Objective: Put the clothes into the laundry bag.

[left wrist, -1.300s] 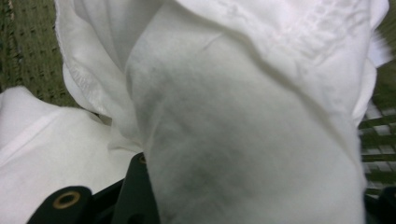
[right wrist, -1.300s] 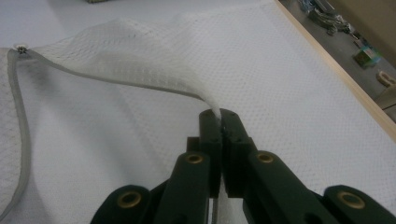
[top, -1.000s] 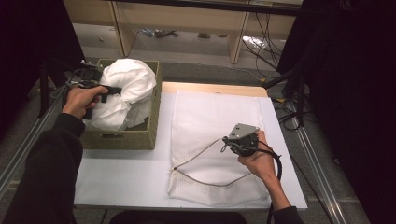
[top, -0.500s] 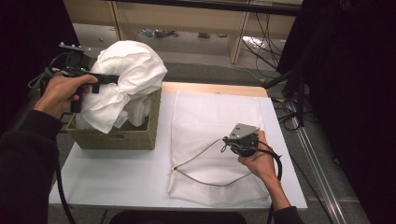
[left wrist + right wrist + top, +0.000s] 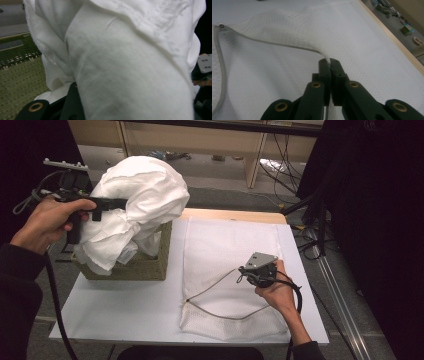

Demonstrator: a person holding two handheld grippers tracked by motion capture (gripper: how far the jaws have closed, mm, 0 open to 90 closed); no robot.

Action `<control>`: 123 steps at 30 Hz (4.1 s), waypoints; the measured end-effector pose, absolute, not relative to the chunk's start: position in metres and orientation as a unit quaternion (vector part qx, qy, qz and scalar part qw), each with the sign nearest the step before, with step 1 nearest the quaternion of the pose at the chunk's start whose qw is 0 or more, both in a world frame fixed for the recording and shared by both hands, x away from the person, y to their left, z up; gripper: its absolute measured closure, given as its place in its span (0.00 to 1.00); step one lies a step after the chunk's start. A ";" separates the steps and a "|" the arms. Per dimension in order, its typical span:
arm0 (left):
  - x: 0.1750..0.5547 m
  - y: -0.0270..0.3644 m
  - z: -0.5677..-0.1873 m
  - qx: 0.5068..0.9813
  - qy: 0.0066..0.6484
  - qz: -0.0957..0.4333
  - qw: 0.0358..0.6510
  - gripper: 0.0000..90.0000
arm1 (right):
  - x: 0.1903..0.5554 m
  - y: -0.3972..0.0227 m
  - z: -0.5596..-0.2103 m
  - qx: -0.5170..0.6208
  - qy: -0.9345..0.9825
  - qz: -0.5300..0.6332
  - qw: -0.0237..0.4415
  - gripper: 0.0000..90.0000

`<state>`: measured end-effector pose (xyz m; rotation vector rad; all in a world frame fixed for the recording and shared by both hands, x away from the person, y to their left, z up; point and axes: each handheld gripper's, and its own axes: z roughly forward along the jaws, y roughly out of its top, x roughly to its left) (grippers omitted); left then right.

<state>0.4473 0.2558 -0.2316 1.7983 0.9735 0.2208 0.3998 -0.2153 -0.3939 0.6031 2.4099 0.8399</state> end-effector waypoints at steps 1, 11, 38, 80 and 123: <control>0.443 0.253 -0.231 0.751 0.398 0.085 0.519 0.69 | 0.398 -0.215 -0.394 0.234 0.886 0.309 0.254 1.00; 0.395 0.208 -0.217 0.761 0.320 0.029 0.564 0.69 | 0.402 -0.220 -0.394 0.224 0.888 0.308 0.258 1.00; 0.314 0.108 -0.330 0.814 0.217 -0.130 0.523 0.68 | 0.400 -0.234 -0.377 0.244 0.868 0.332 0.279 1.00; 0.389 0.017 -0.439 0.778 0.410 -0.082 0.469 0.61 | 0.375 -0.208 -0.352 0.195 0.875 0.328 0.298 1.00; 0.398 0.037 -0.404 0.787 0.421 0.042 0.449 0.65 | 0.372 -0.207 -0.352 0.196 0.879 0.339 0.273 1.00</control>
